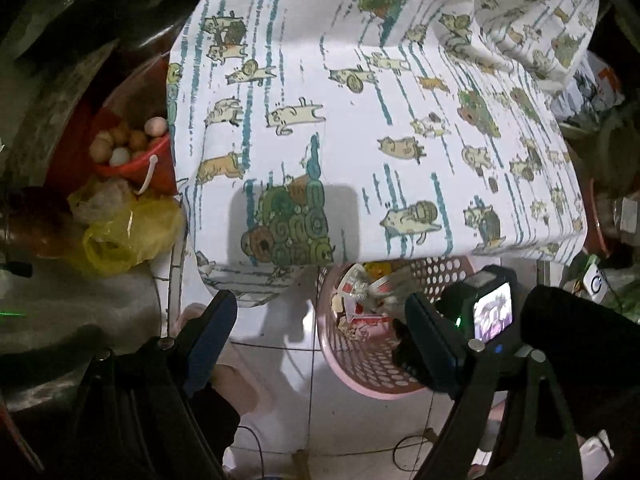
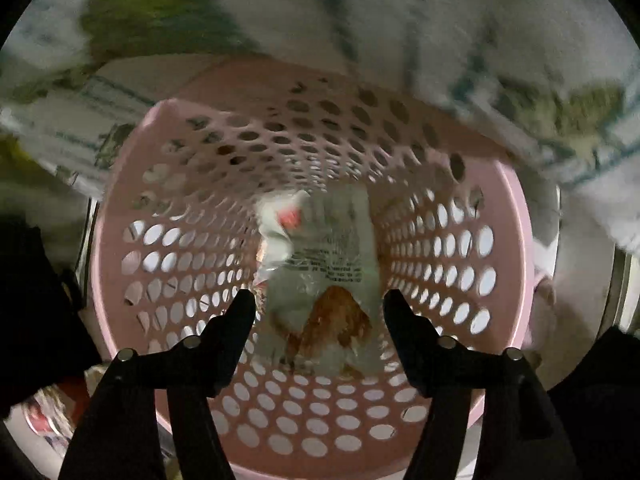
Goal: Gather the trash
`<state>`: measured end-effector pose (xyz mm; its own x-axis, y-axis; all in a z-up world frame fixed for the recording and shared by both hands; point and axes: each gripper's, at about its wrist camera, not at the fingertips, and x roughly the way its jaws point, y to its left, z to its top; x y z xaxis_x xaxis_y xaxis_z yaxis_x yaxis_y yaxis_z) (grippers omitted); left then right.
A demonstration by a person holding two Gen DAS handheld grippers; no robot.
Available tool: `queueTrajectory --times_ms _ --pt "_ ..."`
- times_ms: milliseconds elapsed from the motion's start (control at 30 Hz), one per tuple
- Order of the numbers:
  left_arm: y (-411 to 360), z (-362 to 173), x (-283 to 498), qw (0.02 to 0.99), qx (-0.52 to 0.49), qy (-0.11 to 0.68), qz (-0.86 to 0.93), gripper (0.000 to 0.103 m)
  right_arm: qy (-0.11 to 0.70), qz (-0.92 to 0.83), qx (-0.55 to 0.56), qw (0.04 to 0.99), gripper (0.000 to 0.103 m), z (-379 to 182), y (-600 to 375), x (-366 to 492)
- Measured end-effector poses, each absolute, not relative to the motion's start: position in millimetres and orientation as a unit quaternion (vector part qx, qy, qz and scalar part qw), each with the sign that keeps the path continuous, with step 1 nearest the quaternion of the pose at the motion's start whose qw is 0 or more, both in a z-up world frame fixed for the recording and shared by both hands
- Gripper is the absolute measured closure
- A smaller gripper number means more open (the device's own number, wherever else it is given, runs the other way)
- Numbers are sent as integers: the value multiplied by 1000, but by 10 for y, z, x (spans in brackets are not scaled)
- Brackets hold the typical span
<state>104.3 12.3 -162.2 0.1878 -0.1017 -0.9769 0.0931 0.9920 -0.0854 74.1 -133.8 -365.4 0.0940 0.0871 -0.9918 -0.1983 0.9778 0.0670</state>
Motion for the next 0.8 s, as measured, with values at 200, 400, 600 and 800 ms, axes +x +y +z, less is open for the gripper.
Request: queueTrajectory --times_ms 200,400,600,800 --pt "166 -1317 976 801 0 597 -46 18 609 106 -30 786 34 -3000 -1266 637" --pt "285 -749 597 855 1 518 -26 18 521 115 -43 845 34 -1905 -1330 368" --pt "193 -349 269 906 6 422 -40 18 415 81 -25 906 18 -957 -1557 10" --pt "122 -62 27 947 12 318 -43 4 339 44 -2 940 16 -417 -1927 -251"
